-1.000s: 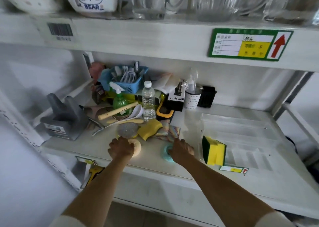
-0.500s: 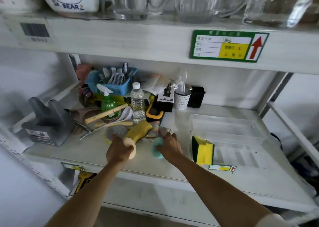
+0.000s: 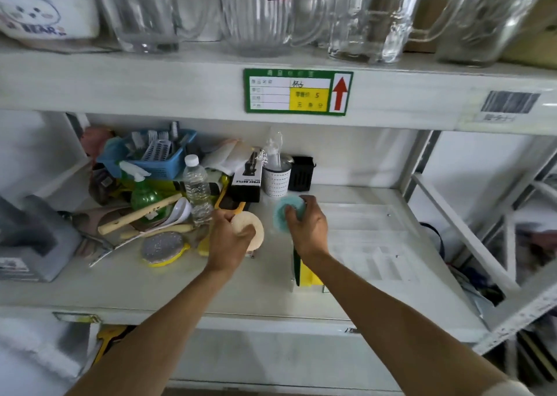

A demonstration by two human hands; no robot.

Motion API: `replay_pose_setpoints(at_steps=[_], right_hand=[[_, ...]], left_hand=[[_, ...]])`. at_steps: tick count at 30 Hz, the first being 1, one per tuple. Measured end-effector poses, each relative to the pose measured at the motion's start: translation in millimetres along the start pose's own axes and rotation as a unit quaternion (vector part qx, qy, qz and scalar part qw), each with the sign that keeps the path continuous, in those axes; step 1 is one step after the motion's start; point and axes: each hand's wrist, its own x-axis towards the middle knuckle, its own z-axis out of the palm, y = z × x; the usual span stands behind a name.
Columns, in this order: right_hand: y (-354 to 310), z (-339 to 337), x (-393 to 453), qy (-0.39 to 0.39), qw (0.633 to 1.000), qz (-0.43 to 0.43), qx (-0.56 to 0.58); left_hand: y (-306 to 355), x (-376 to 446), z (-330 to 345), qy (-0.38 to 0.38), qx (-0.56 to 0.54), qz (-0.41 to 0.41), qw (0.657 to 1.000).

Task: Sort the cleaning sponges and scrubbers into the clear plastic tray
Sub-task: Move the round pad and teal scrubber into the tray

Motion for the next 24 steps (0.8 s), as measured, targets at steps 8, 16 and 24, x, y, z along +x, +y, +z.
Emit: replay_pose_setpoints(at_steps=[8,16,24], right_hand=[[52.9,-75.2,14.2,0.093,0.992,0.042,-0.072],[110.8,-126.0,5.5,0.045,0.971,0.11,-0.206],[129.6,-129.9,8.5,-0.051,0.946,0.151,-0.282]], left_hand=[[58.2,-14.3,69.0,-0.104,-0.002,0.102,0.989],[97.6,-36.6,145.9,-0.238,0.152,0.064,0.957],[85.1,-48.6,167.7,-0.247,0.343,0.124,0.897]])
